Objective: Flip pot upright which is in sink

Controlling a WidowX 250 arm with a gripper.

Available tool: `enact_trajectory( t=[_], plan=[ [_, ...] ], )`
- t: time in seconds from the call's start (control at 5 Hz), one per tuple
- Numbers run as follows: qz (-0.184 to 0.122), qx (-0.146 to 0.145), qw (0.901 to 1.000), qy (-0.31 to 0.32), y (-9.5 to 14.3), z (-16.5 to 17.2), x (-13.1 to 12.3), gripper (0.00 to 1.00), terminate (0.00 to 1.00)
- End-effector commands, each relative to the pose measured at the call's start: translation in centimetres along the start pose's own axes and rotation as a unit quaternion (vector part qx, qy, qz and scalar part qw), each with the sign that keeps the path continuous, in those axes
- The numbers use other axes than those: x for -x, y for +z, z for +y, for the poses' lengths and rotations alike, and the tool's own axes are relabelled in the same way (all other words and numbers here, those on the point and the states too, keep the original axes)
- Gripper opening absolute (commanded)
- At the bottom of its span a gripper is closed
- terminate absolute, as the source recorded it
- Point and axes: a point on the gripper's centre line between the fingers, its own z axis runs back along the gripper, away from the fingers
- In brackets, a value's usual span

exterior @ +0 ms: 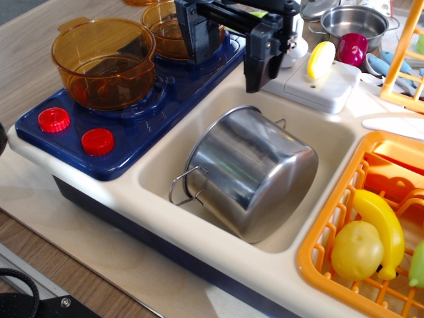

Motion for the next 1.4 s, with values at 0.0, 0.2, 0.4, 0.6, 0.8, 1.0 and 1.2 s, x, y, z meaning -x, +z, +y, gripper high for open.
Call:
enact_trajectory(
  t=[0.0, 0.2, 0.4, 0.6, 0.8, 1.0, 1.2],
  plan=[
    [0.0, 0.0, 1.0, 0.0, 0.0, 0.0, 0.0, 1.0, 0.0],
    [0.011, 0.04, 0.9991, 0.001, -0.6, -0.6, -0.5, 1.0, 0.0],
    [0.021, 0.081, 0.9965, 0.01, -1.0, -1.0, -0.9, 1.0, 0.0],
    [0.033, 0.12, 0.9917, 0.033, -1.6, -1.6, -0.9, 1.0, 0.0],
    [0.027, 0.127, 0.9906, 0.042, -2.5, -2.2, -0.3, 1.0, 0.0],
    [0.017, 0.137, 0.9886, 0.06, -3.2, -3.0, 0.3, 1.0, 0.0],
    [0.006, 0.136, 0.9875, 0.08, -3.7, -4.1, 1.0, 1.0, 0.0]
  ],
)
